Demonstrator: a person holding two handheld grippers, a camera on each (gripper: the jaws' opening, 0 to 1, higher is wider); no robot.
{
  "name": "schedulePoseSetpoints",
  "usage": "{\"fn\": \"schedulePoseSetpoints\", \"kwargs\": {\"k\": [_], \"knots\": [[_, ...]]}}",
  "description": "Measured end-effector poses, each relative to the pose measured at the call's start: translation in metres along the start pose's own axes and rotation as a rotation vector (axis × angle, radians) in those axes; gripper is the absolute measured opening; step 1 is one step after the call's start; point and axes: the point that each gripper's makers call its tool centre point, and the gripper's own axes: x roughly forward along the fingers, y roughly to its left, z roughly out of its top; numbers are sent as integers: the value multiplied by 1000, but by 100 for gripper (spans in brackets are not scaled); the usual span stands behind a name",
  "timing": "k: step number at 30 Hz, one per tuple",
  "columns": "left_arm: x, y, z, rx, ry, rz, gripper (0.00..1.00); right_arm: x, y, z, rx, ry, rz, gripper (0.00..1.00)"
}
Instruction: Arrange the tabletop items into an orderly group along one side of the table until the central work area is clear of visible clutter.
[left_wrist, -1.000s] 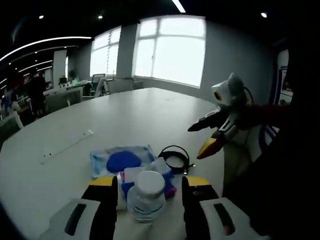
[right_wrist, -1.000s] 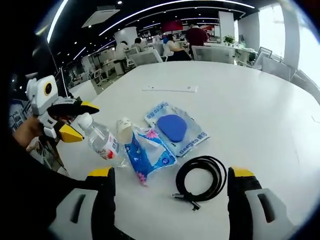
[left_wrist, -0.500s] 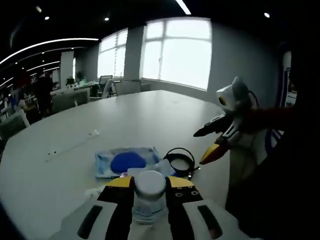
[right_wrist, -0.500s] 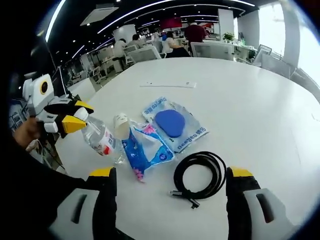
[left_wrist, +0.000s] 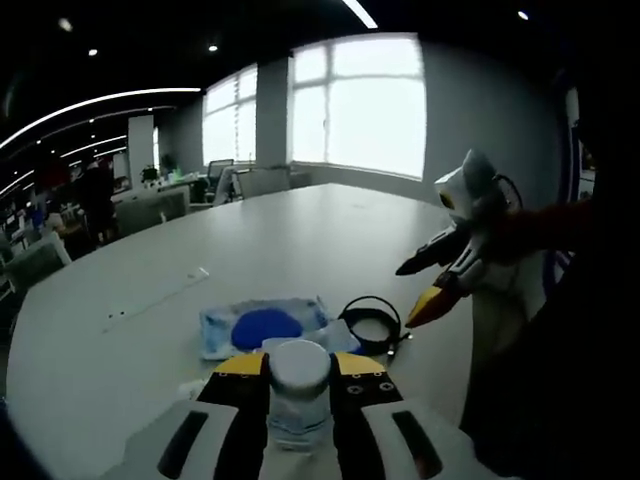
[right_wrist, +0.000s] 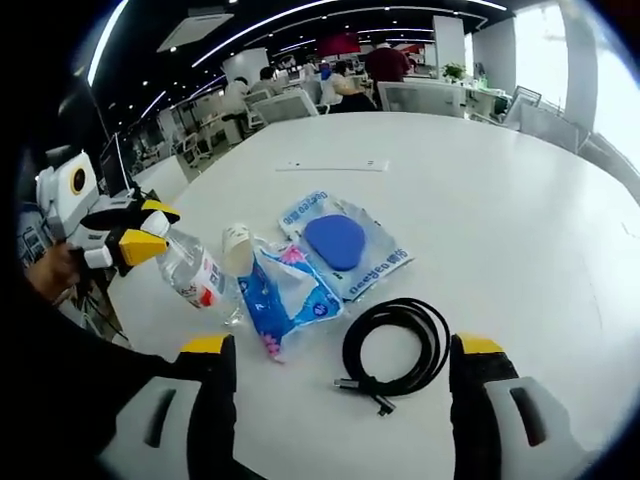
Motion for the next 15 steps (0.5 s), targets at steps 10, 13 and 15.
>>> {"fn": "schedulePoseSetpoints", "kwargs": {"k": [10,13,15], "knots": [[-1,-1,5,43,35,-40,19,0,-4,2,7,-15,-5,83],[-7,6,16,21,17,-44,19,-1,-4,2,11,-17,-7,83],[-12,10,26,6,-1,-60,19,0,-4,3,9,-16,-6,83]]}}
